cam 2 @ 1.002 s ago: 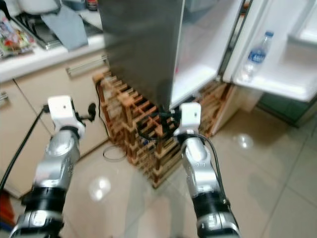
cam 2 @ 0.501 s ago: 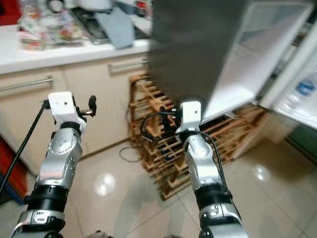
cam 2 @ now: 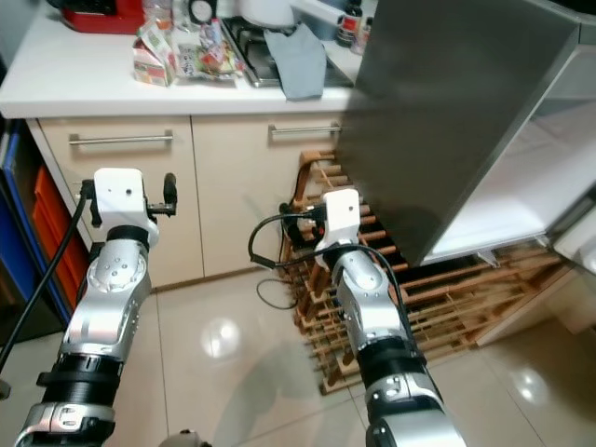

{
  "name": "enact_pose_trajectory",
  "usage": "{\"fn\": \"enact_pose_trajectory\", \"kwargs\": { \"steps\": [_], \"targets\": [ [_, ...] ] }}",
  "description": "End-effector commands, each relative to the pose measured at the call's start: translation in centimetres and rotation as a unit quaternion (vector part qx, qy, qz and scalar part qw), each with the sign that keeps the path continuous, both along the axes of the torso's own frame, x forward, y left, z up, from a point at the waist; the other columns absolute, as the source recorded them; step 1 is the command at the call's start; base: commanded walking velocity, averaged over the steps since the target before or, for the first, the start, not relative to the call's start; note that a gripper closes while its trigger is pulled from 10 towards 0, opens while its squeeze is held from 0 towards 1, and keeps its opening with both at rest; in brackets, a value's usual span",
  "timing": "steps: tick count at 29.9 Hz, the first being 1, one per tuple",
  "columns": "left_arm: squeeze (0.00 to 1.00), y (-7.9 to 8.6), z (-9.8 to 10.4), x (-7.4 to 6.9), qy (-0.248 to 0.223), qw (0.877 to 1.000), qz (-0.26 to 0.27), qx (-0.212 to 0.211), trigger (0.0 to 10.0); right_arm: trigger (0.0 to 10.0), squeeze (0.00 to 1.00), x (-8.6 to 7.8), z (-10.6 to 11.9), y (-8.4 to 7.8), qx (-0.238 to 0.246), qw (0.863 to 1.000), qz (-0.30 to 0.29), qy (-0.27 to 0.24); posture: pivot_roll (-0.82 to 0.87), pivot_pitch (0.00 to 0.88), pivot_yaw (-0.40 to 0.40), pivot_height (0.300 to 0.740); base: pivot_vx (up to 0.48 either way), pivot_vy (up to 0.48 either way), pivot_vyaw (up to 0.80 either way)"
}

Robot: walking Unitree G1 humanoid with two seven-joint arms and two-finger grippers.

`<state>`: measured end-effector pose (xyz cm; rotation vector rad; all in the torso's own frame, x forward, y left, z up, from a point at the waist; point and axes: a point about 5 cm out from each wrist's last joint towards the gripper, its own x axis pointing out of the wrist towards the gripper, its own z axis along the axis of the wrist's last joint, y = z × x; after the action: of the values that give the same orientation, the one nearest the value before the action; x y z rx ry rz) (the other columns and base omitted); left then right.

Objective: Restocking fridge

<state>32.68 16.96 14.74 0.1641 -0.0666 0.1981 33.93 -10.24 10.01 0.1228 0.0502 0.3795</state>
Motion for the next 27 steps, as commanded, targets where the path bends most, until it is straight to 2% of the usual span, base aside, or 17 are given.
{"fn": "enact_pose_trajectory", "kwargs": {
  "steps": [1, 6, 12, 17, 21, 23, 27],
  "targets": [
    [0.0, -0.1, 1.0, 0.2, -0.011, 1.0, 0.004, -0.002, 10.0, 10.0, 0.0, 0.3, 0.0, -0.7, 0.004, 1.0, -0.013, 0.003, 0.07, 0.0, -0.066, 0.74, 0.371, -0.304, 0.0],
    [0.0, -0.4, 1.8, 0.4, -0.016, 1.0, -0.001, -0.001, 10.0, 10.0, 0.0, 0.4, 0.5, -0.2, 0.005, 1.0, -0.009, -0.016, 0.06, 0.0, -0.05, 0.74, 0.371, -0.301, 0.61],
    [0.0, -0.9, 2.0, 0.8, -0.017, 1.0, -0.007, -0.004, 10.0, 10.0, 0.0, 0.4, 0.7, -0.3, -0.006, 0.999, -0.019, -0.028, 0.04, 0.0, -0.055, 0.74, 0.369, -0.303, 0.55],
    [0.0, -1.3, 2.8, 1.4, -0.03, 0.999, -0.019, -0.008, 10.0, 10.0, 0.0, 0.8, 0.9, -1.6, -0.008, 0.998, -0.048, -0.032, 0.02, 0.0, -0.063, 0.74, 0.369, -0.302, 0.0],
    [0.0, -1.4, 3.0, 1.4, -0.036, 0.999, -0.023, -0.009, 10.0, 10.0, 0.0, 0.8, 1.0, -1.8, -0.008, 0.998, -0.052, -0.034, 0.02, 0.0, -0.065, 0.74, 0.371, -0.3, 0.0],
    [0.0, -1.3, 3.1, 1.3, -0.045, 0.999, -0.019, -0.006, 10.0, 10.0, 0.0, 0.7, 0.8, -1.8, -0.009, 0.998, -0.053, -0.034, 0.02, 0.0, -0.071, 0.74, 0.0, 0.0, 0.0],
    [0.0, -1.2, 2.8, 1.1, -0.037, 0.998, -0.022, -0.041, 10.0, 10.0, 0.0, 0.5, 0.6, -1.7, -0.003, 0.998, -0.05, -0.031, 0.03, 0.0, -0.079, 0.74, 0.0, 0.24, 0.0]
  ]
}}
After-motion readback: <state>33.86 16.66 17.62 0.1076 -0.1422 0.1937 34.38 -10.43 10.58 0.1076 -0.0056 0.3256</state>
